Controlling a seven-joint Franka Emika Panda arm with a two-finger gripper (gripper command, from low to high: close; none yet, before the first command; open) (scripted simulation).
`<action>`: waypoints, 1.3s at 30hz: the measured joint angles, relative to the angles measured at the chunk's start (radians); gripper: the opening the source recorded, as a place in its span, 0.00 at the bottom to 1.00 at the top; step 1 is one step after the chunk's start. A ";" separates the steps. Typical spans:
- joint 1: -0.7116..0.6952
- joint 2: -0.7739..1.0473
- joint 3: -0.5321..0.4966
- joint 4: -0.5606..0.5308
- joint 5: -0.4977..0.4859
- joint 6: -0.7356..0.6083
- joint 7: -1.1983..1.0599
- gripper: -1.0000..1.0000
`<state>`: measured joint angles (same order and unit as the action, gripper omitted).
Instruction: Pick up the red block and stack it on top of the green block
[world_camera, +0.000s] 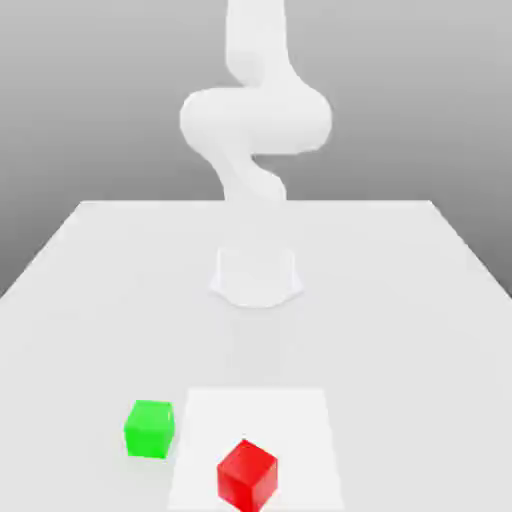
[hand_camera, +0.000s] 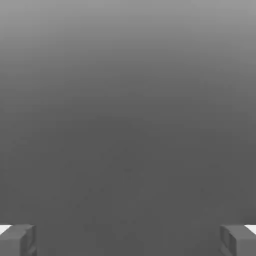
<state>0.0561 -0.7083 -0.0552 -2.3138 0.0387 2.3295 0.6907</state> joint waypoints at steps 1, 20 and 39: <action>0.025 0.040 -0.024 -0.006 0.016 0.012 -0.047 0.50; 0.250 0.727 -0.224 -0.110 0.249 0.236 -0.832 0.50; 0.174 1.112 -0.151 -0.128 0.222 0.496 -1.050 0.00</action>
<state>0.2299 0.4033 -0.2060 -2.4414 0.2609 2.8257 -0.3594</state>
